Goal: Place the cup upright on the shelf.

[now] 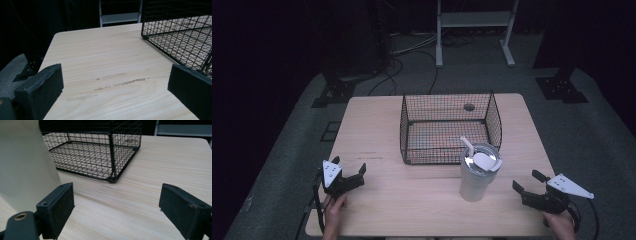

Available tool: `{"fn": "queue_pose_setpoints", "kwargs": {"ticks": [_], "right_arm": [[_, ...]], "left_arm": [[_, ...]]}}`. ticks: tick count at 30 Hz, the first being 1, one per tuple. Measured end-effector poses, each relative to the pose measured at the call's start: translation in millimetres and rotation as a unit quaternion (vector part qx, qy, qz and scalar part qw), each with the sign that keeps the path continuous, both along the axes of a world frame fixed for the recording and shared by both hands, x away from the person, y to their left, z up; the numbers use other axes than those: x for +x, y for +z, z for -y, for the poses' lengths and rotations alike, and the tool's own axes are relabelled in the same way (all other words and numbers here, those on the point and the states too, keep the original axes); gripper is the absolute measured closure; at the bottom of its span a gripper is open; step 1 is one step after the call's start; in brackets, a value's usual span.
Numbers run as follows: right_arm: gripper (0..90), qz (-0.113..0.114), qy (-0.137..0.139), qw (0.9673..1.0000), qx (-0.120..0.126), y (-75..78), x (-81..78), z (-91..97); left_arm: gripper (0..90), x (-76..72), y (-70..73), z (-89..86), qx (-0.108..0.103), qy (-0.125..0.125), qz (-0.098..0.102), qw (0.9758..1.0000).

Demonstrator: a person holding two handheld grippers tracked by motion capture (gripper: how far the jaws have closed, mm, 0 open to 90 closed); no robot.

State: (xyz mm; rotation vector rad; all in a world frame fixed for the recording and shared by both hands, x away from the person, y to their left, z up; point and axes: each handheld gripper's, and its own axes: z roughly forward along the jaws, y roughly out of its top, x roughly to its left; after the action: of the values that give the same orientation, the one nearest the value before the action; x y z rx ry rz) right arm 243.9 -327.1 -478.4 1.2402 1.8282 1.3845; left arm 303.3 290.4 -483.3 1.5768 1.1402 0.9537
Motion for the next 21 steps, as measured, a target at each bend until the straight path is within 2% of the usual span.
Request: {"fn": "queue_pose_setpoints", "kwargs": {"ticks": [4, 9, 21], "right_arm": [[12.1, 0.0, 0.015, 0.9999, 0.0, 2.7, -2.3, -3.2], [11.1, 0.002, 0.036, 0.9993, -0.012, 8.6, -5.1, -9.7], [8.9, 0.009, 0.079, 0.9965, -0.024, 22.3, -7.9, -25.2]], "left_arm": [[0.0, -0.2, 0.0, 0.2, 0.0, 0.0, 0.0, 1.0], [0.0, -0.3, 0.0, 0.2, 0.0, 0.001, 0.001, 1.0], [0.0, -0.2, 0.0, 0.0, 0.0, 0.001, 0.001, 1.0]]}}
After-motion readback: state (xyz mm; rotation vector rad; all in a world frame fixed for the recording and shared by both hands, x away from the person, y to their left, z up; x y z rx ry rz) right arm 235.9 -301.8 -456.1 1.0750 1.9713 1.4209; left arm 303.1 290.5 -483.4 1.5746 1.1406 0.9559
